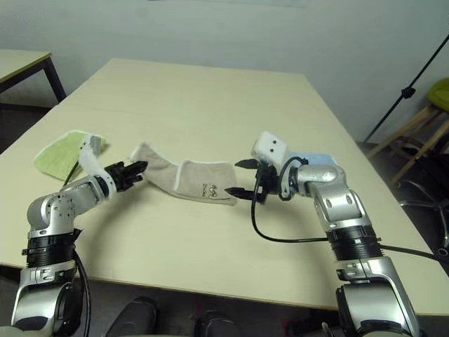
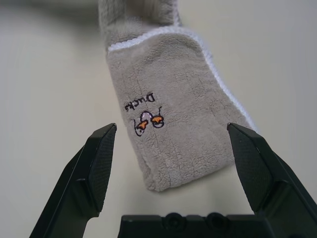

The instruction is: Fold the towel and set it aside.

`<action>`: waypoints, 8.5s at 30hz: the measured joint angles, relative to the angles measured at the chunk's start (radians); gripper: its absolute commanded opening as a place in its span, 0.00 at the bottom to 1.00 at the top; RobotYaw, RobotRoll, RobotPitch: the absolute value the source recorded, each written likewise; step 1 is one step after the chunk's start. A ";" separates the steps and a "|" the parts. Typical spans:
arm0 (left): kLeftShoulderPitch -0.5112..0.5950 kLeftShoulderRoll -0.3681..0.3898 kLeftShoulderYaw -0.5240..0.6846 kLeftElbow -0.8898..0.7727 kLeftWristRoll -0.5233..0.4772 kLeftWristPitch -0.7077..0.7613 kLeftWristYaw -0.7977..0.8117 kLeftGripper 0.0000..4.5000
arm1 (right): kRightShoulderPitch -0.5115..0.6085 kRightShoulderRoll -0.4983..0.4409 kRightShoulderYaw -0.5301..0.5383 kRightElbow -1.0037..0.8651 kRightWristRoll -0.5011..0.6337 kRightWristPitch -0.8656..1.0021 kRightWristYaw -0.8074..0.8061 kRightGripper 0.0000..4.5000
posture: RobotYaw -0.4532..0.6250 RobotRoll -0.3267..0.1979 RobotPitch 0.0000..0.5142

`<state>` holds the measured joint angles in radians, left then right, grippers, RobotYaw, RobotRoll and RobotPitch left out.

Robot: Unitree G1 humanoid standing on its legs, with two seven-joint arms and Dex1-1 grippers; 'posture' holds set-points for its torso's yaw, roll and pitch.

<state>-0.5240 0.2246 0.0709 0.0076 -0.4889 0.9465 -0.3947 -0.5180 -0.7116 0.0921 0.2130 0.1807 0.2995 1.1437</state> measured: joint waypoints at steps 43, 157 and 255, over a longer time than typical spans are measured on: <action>-0.275 -0.042 -0.511 0.293 0.447 -0.494 -0.543 0.99 | 0.134 -0.115 -0.141 -0.096 0.044 0.062 -0.100 1.00 | 0.49 0.62 0.03; 0.003 0.311 -0.041 0.075 0.236 -0.418 -0.401 1.00 | -0.205 0.380 0.058 0.187 -0.042 0.094 -0.329 1.00 | 0.59 0.62 0.04; -0.258 -0.061 -0.302 0.719 0.409 -0.744 -0.452 0.00 | -0.005 0.292 0.017 0.137 -0.002 0.213 -0.372 0.01 | 0.53 0.62 0.03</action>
<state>-0.7822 0.1638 -0.2307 0.7262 -0.0801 0.2029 -0.8470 -0.5230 -0.4200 0.1089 0.3497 0.1783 0.5124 0.7721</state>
